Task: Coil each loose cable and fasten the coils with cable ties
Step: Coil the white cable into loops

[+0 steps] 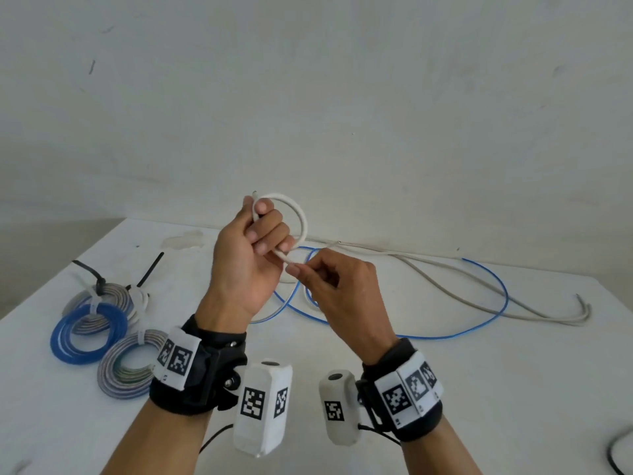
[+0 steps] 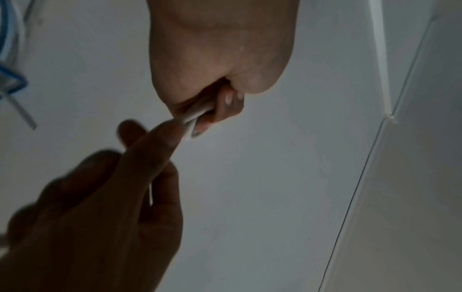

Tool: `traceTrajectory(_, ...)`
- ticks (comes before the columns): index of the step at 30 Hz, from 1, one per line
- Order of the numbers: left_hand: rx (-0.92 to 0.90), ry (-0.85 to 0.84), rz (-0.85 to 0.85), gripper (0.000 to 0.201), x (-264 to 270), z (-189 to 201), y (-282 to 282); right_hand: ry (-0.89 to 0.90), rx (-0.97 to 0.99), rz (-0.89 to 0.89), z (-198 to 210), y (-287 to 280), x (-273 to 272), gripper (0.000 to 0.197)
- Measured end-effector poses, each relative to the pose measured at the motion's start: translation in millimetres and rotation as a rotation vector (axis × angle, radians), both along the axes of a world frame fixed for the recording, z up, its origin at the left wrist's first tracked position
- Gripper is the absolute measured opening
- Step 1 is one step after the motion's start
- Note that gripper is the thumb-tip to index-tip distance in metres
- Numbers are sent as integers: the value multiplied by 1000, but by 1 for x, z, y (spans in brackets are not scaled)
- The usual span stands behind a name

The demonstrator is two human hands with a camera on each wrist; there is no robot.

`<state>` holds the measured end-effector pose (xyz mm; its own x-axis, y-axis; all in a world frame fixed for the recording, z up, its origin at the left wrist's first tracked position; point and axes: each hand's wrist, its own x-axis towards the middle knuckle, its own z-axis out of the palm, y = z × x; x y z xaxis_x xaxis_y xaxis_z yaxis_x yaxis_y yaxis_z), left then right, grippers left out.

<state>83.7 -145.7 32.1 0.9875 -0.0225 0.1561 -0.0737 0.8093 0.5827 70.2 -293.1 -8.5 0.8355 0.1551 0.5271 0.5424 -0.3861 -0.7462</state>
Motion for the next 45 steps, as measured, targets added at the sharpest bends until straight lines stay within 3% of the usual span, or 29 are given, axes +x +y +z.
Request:
traceTrajectory(5, 46, -9, -33, 41, 2, 2, 14, 184, -359, 88, 4, -19, 9, 45)
traceTrajectory(8, 60, -12, -42, 43, 3, 3, 16, 315, -435, 181, 6, -35, 11, 51)
traceTrajectory(10, 60, -20, -44, 43, 3, 3, 18, 328, -454, 124, 10, -45, 12, 54)
traceTrajectory(13, 142, -35, -95, 44, 1, 3, 14, 289, -532, -117, 12, -53, 16, 59)
traceTrajectory(19, 685, -217, -147, 40, -10, -3, -2, 199, -329, -433, 12, -54, 18, 68)
traceTrajectory(21, 621, -224, -207, 41, -12, 0, 2, 169, -301, -448, 15, -55, 17, 67)
traceTrajectory(25, 292, -198, -293, 41, -4, 6, 34, 166, -337, -328, 12, -72, 23, 58)
traceTrajectory(27, 307, -136, -226, 44, -1, 4, 46, 167, -312, -295, 9, -76, 26, 48)
traceTrajectory(29, 460, -88, -149, 47, 2, -4, 42, 131, -284, -353, 6, -71, 28, 43)
traceTrajectory(32, 839, -131, -44, 40, 2, -12, 20, 75, -116, -390, 3, -57, 27, 39)
traceTrajectory(37, 1194, -165, -123, 44, -5, -13, 4, 2, 154, -251, 10, -36, 15, 28)
traceTrajectory(39, 1218, -125, -7, 42, -4, -14, 2, -22, 142, -171, 12, -22, 7, 26)
traceTrajectory(41, 1120, -75, 96, 39, -3, -14, 0, -45, 83, -62, 13, -8, -3, 24)
traceTrajectory(45, 1015, 6, 145, 47, -3, -4, 0, -136, -99, 6, 8, 7, -10, 27)
